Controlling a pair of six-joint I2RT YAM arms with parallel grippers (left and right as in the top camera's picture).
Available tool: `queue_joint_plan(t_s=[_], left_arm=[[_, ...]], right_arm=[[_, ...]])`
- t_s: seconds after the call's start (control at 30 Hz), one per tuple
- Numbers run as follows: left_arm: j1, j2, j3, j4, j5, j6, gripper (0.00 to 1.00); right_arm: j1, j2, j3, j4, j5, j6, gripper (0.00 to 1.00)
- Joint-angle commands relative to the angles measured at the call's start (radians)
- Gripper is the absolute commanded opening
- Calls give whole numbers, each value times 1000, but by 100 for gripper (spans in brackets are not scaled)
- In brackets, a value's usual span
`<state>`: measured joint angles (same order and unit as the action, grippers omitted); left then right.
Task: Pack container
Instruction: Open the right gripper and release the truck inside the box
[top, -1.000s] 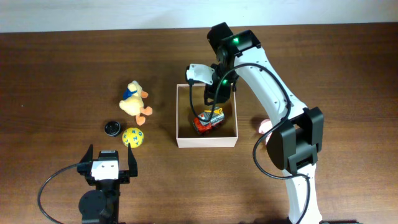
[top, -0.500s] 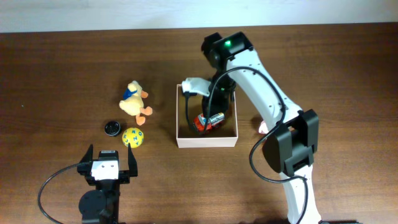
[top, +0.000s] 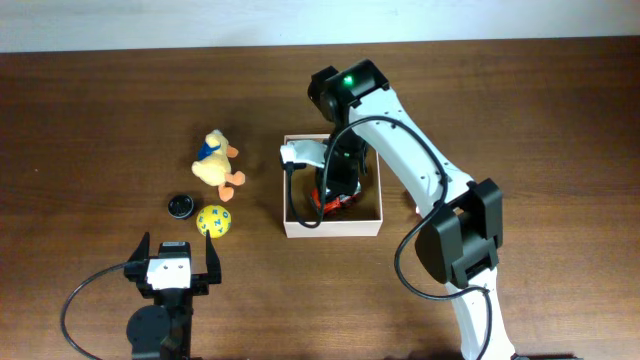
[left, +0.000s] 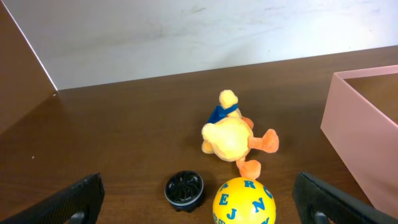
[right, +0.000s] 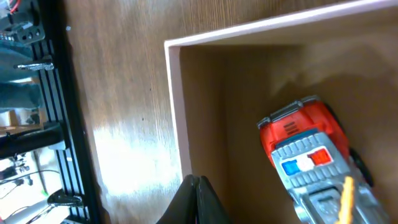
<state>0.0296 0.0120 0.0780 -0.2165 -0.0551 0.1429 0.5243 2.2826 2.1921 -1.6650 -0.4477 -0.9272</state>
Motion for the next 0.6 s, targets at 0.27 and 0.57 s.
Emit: queue_joint_plan(t_s=[0.27, 0.57], left_arm=[[6, -7, -12, 4, 11, 20, 99], [6, -7, -12, 4, 11, 19, 99]], right_arm=[[-1, 2, -156, 111, -23, 12, 4], [-1, 2, -222, 185, -19, 27, 4]])
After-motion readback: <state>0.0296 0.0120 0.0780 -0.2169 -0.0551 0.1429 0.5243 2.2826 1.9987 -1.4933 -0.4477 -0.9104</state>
